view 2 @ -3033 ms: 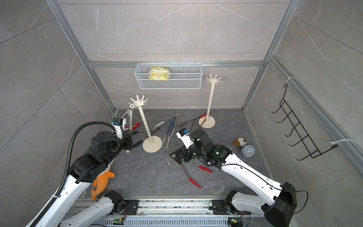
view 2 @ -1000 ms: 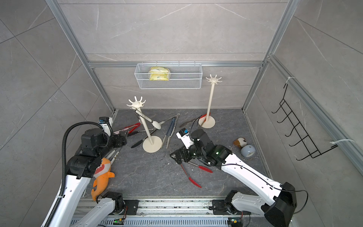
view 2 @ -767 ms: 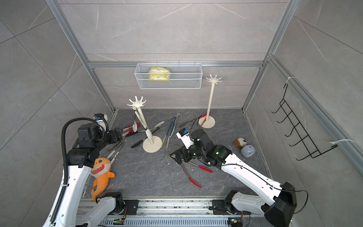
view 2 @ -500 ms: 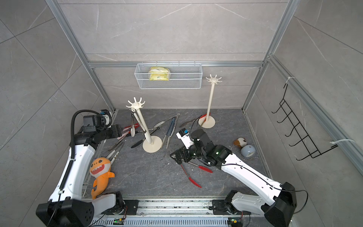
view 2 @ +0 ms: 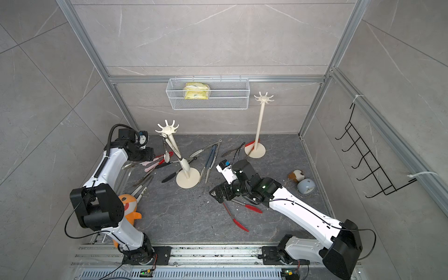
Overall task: Hang food tongs on kitchen utensil racks
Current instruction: Hang the food tongs on the rack, then pick up the food tongs from the center of the board.
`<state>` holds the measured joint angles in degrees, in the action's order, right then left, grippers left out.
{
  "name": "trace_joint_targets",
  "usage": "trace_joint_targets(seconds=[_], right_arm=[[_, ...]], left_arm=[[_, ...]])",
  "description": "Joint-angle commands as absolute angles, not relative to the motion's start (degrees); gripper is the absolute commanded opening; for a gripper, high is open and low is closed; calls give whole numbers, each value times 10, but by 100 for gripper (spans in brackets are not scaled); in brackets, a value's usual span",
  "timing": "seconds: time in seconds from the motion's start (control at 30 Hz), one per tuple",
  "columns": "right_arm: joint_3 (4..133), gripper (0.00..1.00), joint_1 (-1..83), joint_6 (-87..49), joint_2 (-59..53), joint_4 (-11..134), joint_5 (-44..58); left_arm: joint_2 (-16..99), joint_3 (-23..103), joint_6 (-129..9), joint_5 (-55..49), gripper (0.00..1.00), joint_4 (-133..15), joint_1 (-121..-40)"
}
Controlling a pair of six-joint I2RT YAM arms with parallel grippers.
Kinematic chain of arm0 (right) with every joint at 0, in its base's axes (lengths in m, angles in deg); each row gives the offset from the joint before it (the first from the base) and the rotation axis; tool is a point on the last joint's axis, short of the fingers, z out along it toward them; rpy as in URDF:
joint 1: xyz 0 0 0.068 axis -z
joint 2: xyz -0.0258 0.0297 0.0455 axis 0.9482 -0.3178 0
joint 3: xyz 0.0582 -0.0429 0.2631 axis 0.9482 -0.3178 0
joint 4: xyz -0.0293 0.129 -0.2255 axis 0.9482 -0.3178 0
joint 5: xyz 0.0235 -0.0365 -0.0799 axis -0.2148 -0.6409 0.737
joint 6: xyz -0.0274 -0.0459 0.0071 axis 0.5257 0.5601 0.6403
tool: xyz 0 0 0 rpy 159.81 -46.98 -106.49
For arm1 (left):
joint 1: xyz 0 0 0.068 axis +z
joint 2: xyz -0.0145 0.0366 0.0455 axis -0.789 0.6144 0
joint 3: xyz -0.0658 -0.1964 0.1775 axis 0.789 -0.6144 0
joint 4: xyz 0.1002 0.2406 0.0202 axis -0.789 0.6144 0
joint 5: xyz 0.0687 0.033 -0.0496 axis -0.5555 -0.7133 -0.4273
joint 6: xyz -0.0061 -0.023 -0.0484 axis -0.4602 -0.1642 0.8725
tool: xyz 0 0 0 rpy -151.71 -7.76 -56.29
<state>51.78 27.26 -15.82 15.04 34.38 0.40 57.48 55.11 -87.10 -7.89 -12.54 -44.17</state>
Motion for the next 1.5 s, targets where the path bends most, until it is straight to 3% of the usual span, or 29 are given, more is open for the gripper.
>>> trace_joint_targets(seconds=[0.0,0.53,1.47], right_arm=[[517,99,274,-167,142,342,-3],[510,99,275,-174,129,335,-6],[509,99,274,-180,119,326,-6]], left_arm=[[613,581,-903,-55,55,-101,-441],[782,698,-917,-94,45,-113,-476],[887,757,-921,-147,33,-141,-494]])
